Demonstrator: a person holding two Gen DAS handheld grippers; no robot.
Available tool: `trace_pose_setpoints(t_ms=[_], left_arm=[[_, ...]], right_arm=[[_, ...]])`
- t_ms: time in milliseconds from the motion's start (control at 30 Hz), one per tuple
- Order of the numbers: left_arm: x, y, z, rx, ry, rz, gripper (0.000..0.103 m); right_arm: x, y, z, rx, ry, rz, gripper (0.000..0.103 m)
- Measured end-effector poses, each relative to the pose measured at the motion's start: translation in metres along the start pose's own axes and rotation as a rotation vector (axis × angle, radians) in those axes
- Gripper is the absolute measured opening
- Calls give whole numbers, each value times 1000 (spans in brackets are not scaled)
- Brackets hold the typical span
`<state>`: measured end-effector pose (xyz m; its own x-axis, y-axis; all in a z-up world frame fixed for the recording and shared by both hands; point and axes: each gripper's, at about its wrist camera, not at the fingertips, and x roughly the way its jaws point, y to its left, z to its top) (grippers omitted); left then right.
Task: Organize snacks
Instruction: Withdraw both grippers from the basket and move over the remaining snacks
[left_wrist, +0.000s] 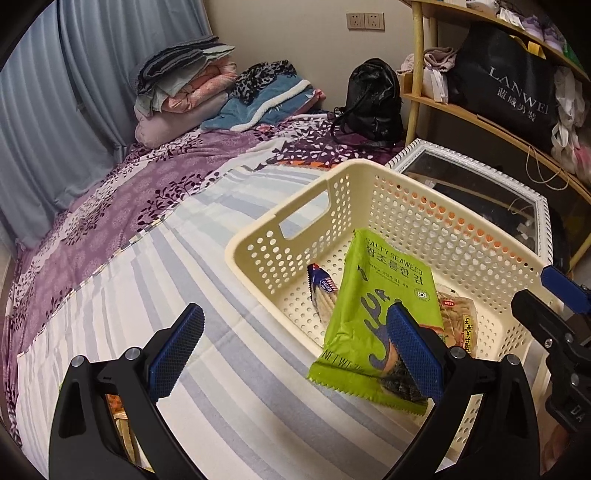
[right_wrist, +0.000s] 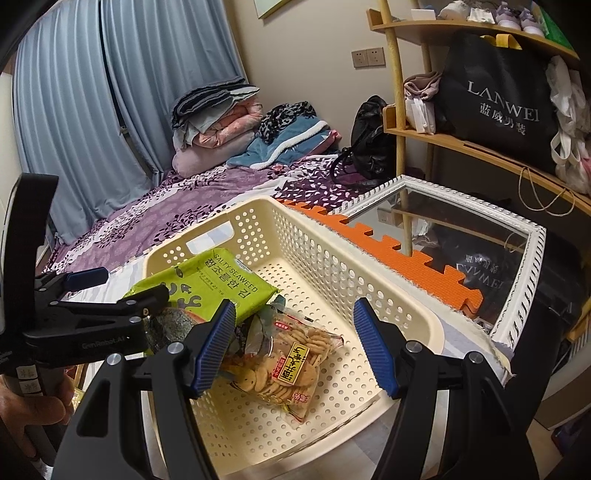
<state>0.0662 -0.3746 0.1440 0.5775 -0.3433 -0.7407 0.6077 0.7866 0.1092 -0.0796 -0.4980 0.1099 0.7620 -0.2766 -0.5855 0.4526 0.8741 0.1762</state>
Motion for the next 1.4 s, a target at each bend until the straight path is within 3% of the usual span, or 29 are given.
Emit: trace_pose_setpoints(t_ms=[300,600,933,1400], left_arm=[[-12,25,7,-68,-27,25,101],[-27,46,-7,-112,-35,29,101],[-48,87,-40,-193,-28,46,100],[-81,161,-102,-338,-20,89,100]], right_arm=[[-6,7,3,-16,-9,5,66],[-13,21,6,-41,-19,22,66],[-18,51,6,-97,-19,59,70],[-26,128,-5,-228,-4,136,72]])
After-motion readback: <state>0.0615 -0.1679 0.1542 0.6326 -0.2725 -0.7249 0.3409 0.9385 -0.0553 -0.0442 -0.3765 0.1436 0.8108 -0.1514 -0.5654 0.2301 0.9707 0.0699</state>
